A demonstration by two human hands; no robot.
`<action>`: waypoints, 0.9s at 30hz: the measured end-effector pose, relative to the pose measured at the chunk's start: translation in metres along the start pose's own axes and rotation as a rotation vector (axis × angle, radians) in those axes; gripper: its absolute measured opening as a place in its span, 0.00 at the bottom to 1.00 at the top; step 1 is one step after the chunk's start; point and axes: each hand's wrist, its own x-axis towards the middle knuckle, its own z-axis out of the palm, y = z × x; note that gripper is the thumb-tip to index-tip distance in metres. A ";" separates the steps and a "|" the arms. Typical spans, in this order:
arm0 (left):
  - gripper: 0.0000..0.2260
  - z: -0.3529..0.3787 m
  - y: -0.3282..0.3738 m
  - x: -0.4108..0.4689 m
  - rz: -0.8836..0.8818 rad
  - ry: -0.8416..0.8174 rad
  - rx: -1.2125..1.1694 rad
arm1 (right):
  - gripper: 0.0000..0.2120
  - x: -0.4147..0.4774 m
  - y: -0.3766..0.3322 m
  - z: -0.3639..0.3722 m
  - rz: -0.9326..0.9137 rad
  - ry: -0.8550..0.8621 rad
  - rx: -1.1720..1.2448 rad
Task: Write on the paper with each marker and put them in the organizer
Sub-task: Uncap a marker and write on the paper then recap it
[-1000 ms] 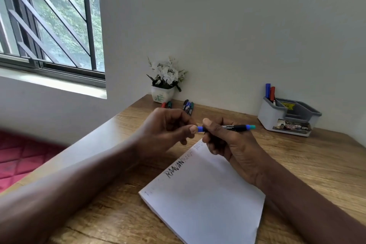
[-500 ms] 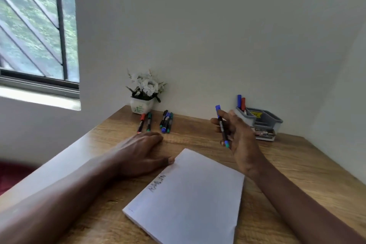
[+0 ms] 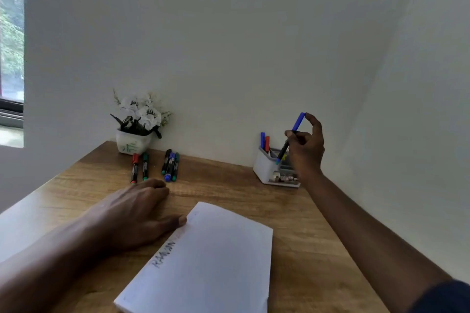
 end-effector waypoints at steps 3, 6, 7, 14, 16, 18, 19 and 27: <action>0.57 0.000 0.000 -0.001 0.004 0.000 0.003 | 0.29 0.031 -0.003 0.012 -0.104 0.008 -0.078; 0.55 -0.002 -0.001 0.001 0.002 -0.007 -0.015 | 0.31 0.046 0.003 0.024 -0.181 -0.054 -0.169; 0.56 -0.001 -0.002 0.002 0.005 -0.012 -0.020 | 0.31 0.049 0.007 0.028 -0.193 -0.081 -0.209; 0.60 0.001 -0.008 0.007 -0.004 -0.010 -0.047 | 0.33 0.049 0.052 0.038 -0.208 -0.237 -0.487; 0.60 0.000 -0.007 0.008 -0.005 -0.013 -0.046 | 0.31 0.046 0.060 0.037 -0.151 -0.314 -0.531; 0.60 0.001 -0.008 0.008 -0.011 -0.018 -0.049 | 0.28 0.043 0.067 0.038 -0.156 -0.409 -0.609; 0.58 0.001 -0.008 0.009 -0.015 -0.021 -0.050 | 0.28 0.042 0.070 0.039 -0.166 -0.446 -0.639; 0.44 -0.003 -0.001 0.005 -0.037 -0.045 -0.043 | 0.23 0.020 0.043 0.036 -0.679 -0.265 -0.759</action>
